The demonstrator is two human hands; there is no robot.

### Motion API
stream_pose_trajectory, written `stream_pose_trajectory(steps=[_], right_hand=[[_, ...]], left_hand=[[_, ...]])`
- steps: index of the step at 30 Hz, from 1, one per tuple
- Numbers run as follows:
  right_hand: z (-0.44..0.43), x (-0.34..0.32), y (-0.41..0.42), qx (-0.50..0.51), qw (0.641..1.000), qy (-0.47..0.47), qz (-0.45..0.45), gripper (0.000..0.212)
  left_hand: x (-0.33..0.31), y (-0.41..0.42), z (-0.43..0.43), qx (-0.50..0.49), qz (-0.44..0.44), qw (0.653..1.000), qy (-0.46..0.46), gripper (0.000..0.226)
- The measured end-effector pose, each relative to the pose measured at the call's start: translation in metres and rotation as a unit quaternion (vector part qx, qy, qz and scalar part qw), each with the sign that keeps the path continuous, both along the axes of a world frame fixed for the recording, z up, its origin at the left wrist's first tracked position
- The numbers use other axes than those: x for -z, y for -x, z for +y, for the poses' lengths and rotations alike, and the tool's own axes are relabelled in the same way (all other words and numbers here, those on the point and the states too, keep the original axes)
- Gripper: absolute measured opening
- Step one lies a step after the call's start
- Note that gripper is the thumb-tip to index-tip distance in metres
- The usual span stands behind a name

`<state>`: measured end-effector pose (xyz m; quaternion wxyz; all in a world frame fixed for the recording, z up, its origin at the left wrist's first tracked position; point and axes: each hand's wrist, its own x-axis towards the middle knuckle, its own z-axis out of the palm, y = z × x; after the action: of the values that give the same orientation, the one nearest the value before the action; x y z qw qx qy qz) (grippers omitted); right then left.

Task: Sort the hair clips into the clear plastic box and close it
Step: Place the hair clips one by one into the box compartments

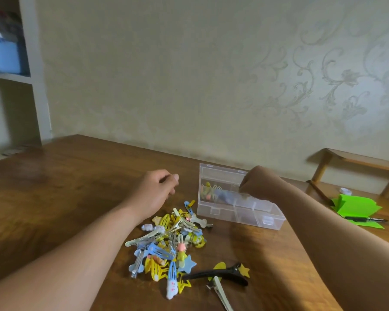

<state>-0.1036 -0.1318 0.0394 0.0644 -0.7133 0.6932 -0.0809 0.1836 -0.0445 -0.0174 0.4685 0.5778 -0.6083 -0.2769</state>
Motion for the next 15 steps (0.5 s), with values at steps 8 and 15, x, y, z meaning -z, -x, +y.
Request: stream_pose_trajectory(steps=[8, 15], right_hand=[[0.005, -0.005, -0.009, 0.019, 1.000, -0.007, -0.006, 0.018], [0.075, -0.009, -0.020, -0.044, 0.962, 0.190, -0.191, 0.016]], left_hand=[[0.001, -0.001, 0.001, 0.002, -0.015, 1.000, -0.001, 0.032], [-0.001, 0.000, 0.003, 0.000, -0.030, 1.000, -0.003, 0.034]])
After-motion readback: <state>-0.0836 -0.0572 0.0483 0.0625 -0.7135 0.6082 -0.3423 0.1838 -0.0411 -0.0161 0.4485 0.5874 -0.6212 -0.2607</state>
